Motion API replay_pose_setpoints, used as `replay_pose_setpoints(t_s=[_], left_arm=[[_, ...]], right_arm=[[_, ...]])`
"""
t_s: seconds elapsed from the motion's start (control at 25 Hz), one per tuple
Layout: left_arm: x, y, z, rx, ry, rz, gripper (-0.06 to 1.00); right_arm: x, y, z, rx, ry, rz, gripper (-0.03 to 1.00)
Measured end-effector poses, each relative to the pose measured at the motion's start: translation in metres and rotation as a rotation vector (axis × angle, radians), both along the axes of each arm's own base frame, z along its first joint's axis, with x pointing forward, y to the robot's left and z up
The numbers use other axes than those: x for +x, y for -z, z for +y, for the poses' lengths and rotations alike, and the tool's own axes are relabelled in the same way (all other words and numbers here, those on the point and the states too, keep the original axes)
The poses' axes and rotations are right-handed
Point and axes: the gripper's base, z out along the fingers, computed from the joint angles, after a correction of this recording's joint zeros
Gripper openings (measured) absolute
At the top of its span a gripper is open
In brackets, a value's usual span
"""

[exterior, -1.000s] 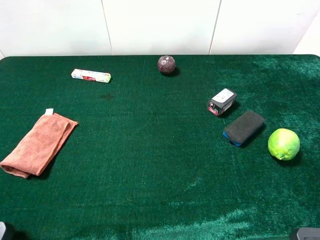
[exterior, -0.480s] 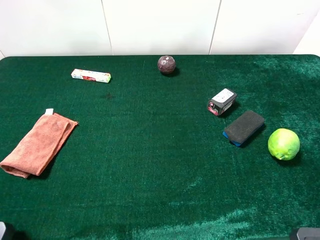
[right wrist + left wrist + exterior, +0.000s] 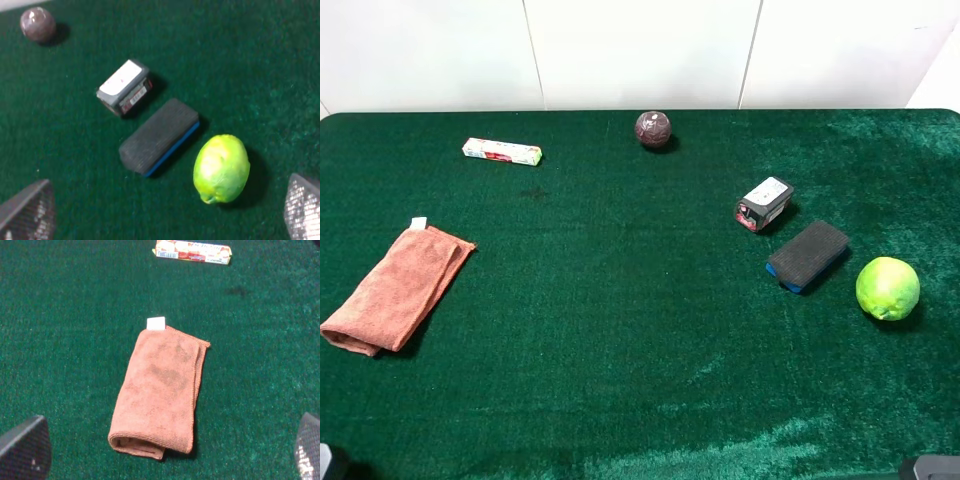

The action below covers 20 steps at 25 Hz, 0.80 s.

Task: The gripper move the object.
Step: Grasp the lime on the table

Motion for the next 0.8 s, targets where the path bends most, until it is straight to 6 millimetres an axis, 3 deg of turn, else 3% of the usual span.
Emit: replay_pose_setpoints(t_s=[0.32, 0.56, 0.8], left_arm=[[0.000, 0.000, 0.000, 0.000, 0.000, 0.000, 0.99], [0.000, 0.000, 0.000, 0.000, 0.000, 0.000, 0.99], [0.000, 0.000, 0.000, 0.000, 0.000, 0.000, 0.99]], right_arm=[[0.041, -0.023, 0.006, -0.022, -0.049, 0.167, 0.70], [0.069, -0.024, 0.014, -0.018, -0.078, 0.276, 0.70], [0.088, -0.014, 0.017, 0.027, 0.006, 0.386, 0.70]])
